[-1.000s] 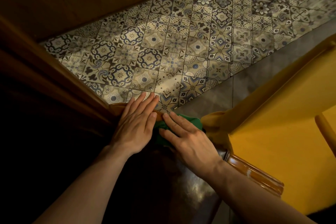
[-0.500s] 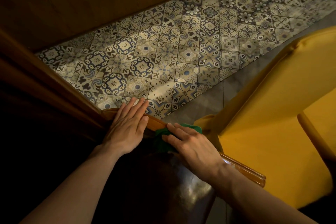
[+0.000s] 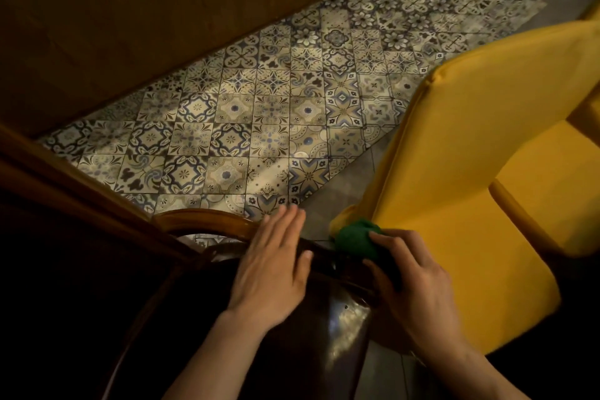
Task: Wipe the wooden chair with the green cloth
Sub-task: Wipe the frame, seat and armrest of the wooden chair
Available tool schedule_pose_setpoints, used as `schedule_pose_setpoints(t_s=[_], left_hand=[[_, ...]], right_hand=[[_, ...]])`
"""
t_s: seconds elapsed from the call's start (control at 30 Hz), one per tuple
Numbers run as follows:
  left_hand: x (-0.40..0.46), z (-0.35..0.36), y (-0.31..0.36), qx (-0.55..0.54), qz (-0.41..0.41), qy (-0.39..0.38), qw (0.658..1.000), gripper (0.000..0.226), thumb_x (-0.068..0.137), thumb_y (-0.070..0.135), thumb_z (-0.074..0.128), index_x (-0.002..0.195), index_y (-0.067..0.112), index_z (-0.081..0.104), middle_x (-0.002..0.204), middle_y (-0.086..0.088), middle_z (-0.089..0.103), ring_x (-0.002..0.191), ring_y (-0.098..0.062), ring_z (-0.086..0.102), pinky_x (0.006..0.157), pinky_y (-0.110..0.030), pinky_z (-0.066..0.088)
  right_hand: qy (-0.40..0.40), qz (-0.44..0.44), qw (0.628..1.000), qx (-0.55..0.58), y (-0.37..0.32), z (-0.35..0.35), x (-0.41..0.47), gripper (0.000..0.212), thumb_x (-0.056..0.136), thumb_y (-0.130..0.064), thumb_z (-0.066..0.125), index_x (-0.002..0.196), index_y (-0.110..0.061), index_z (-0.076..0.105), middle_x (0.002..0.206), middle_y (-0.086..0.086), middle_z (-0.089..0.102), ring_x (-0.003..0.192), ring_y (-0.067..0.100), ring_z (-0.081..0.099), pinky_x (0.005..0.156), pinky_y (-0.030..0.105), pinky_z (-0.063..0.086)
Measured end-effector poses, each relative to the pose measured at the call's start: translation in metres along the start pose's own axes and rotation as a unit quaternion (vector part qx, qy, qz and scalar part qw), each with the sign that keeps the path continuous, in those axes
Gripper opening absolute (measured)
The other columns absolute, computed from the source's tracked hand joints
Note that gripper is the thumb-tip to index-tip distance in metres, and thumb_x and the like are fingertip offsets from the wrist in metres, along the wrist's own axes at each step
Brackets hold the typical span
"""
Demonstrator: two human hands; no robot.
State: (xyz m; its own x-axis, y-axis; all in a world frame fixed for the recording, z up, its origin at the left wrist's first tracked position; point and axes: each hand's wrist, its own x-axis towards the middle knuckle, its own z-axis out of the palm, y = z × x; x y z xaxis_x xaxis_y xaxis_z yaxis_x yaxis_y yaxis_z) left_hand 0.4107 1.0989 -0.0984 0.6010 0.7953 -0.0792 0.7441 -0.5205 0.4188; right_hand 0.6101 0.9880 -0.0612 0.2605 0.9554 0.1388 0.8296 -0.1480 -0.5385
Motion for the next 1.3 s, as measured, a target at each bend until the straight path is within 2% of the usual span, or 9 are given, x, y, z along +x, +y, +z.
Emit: schedule_pose_setpoints(t_s=[0.1,0.27,0.7,0.83,0.9,0.97,1.07,1.17,1.3], left_hand=[[-0.005,0.026,0.033,0.025,0.047,-0.039,0.998,0.069,0.1,0.048,0.025,0.157,0.015,0.003,0.166,-0.001,-0.001,0.149,-0.011,-0.015,0.122,-0.039,0.004],[-0.014,0.051,0.052,0.081,0.048,-0.08,0.992,0.069,0.1,0.046,0.015,0.156,0.011,-0.006,0.164,-0.007,-0.013,0.147,-0.016,-0.023,0.121,-0.041,-0.001],[-0.013,0.046,0.046,0.063,0.062,-0.103,0.991,0.063,0.103,0.045,0.011,0.155,0.017,-0.011,0.163,0.002,-0.017,0.144,-0.005,-0.026,0.121,-0.035,-0.005],[-0.012,0.046,0.048,0.06,0.058,-0.109,0.99,0.063,0.102,0.045,0.009,0.154,0.018,-0.013,0.163,0.002,-0.019,0.143,-0.005,-0.028,0.121,-0.034,-0.008],[-0.011,0.045,0.049,0.056,0.055,-0.115,0.99,0.063,0.101,0.045,0.009,0.154,0.018,-0.013,0.162,0.002,-0.02,0.143,-0.004,-0.029,0.12,-0.033,-0.01],[-0.012,0.044,0.048,0.052,0.051,-0.119,0.99,0.063,0.102,0.045,0.01,0.154,0.018,-0.013,0.162,0.003,-0.02,0.142,-0.004,-0.029,0.12,-0.032,-0.011],[-0.01,0.042,0.049,0.049,0.049,-0.132,0.989,0.063,0.103,0.044,0.013,0.154,0.018,-0.014,0.162,0.003,-0.021,0.142,-0.004,-0.03,0.119,-0.031,-0.013],[-0.005,0.036,0.052,0.05,0.043,-0.16,0.985,0.064,0.104,0.045,0.017,0.153,0.018,-0.014,0.162,0.002,-0.021,0.143,-0.006,-0.029,0.118,-0.03,-0.015],[-0.012,0.019,0.062,0.038,0.047,-0.161,0.985,0.069,0.102,0.049,0.026,0.156,0.019,-0.006,0.163,0.004,-0.013,0.144,-0.005,-0.023,0.115,-0.025,-0.016]], right_hand=[[-0.028,0.013,0.998,-0.047,0.014,0.003,-0.024,0.039,0.092,-0.034,0.06,0.127,-0.016,0.062,0.128,0.001,0.058,0.113,0.026,0.06,0.088,0.036,0.054],[-0.103,-0.001,0.991,-0.086,0.029,0.023,-0.054,0.056,0.089,-0.017,0.076,0.142,-0.02,0.056,0.15,0.008,0.052,0.141,0.031,0.044,0.111,0.047,0.044],[-0.157,-0.096,0.965,-0.188,0.056,-0.014,-0.056,0.058,0.078,-0.012,0.084,0.132,-0.015,0.065,0.136,0.014,0.064,0.127,0.037,0.059,0.098,0.048,0.055],[-0.172,-0.099,0.957,-0.21,0.069,-0.03,-0.063,0.042,0.092,-0.024,0.062,0.133,-0.013,0.065,0.136,0.015,0.064,0.125,0.038,0.06,0.092,0.049,0.058],[-0.18,-0.094,0.954,-0.219,0.073,-0.037,-0.067,0.047,0.092,-0.029,0.044,0.128,-0.013,0.069,0.13,0.016,0.067,0.119,0.038,0.065,0.084,0.047,0.061],[-0.195,-0.08,0.946,-0.245,0.074,-0.042,-0.069,0.041,0.087,-0.021,0.057,0.125,-0.011,0.07,0.126,0.016,0.069,0.112,0.038,0.068,0.077,0.045,0.063],[-0.244,-0.039,0.931,-0.27,0.076,-0.053,-0.073,0.061,0.069,-0.002,0.082,0.126,-0.013,0.067,0.121,0.013,0.069,0.103,0.036,0.068,0.071,0.044,0.061],[-0.263,0.007,0.924,-0.278,0.077,-0.068,-0.082,0.056,0.088,-0.007,0.063,0.14,-0.025,0.049,0.133,0.004,0.056,0.111,0.03,0.057,0.084,0.04,0.053],[-0.264,0.108,0.926,-0.246,0.065,-0.09,-0.092,0.051,0.095,-0.016,0.06,0.139,-0.034,0.041,0.129,-0.004,0.053,0.108,0.02,0.055,0.079,0.031,0.051]])
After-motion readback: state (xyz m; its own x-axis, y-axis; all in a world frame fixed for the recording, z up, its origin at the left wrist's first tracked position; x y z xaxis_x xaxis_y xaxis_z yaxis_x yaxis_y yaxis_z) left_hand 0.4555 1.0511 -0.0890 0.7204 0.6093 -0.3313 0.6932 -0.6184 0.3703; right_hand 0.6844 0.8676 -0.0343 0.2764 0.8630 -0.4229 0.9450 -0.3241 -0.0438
